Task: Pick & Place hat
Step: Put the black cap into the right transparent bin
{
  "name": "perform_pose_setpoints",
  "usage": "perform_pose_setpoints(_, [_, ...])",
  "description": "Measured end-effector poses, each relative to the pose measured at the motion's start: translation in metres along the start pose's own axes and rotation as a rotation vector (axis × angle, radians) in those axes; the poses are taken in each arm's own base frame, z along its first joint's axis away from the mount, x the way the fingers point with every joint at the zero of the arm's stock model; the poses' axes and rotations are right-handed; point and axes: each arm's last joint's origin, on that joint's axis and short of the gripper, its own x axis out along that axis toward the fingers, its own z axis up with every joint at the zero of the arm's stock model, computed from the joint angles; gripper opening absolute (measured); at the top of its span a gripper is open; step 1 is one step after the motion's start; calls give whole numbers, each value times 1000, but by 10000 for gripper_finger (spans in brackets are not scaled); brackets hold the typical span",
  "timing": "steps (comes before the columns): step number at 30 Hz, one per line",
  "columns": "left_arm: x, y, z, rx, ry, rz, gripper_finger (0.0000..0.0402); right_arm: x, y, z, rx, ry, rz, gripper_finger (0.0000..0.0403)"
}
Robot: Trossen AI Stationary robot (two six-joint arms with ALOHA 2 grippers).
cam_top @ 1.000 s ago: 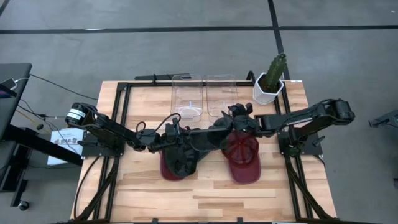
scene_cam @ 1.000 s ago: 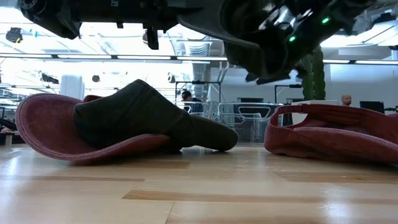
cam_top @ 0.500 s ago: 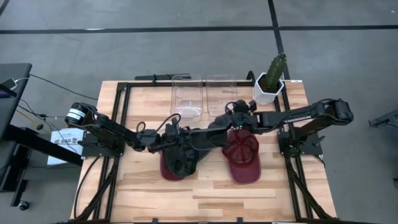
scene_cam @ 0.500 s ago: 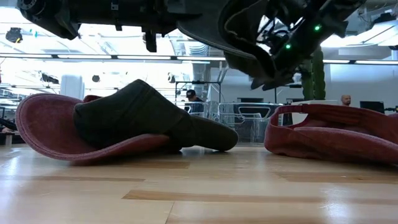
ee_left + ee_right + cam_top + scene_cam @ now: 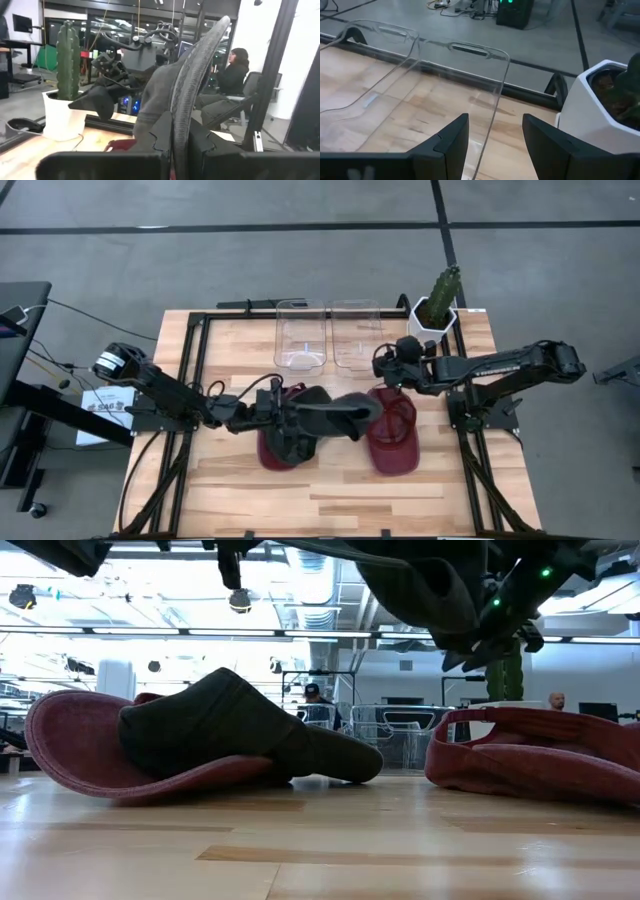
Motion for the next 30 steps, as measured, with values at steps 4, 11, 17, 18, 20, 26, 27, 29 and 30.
perform_pose_setpoints(4, [-9, 0, 4, 9, -8, 35, 22, -2, 0, 0, 3, -1, 7, 177])
perform_pose_setpoints(11, [-31, 11, 9, 17, -20, 125, 22, -8, 2, -1, 0, -9, 35, 176])
perform_pose_setpoints(17, [-47, 22, 9, 2, -28, 177, 22, -23, 4, 2, 40, -54, 109, 178])
perform_pose_setpoints(18, [-49, 23, 9, -5, -29, 186, 22, -27, 6, 4, 52, -66, 136, 178])
perform_pose_setpoints(20, [-51, 25, 8, -13, -27, 207, 22, -35, 12, 5, 49, -89, 192, 178])
perform_pose_setpoints(26, [-51, 26, 9, -19, -36, 210, 22, -59, 36, 4, -6, -168, 381, 176])
perform_pose_setpoints(27, [-51, 26, 9, -19, -36, 210, 22, -63, 40, 5, -11, -176, 421, 176])
perform_pose_setpoints(29, [-51, 25, 9, -19, -36, 210, 21, -71, 45, 5, -39, -181, 515, 178])
perform_pose_setpoints(30, [-51, 25, 9, -19, -36, 210, 21, -75, 48, 6, -48, -183, 571, 178])
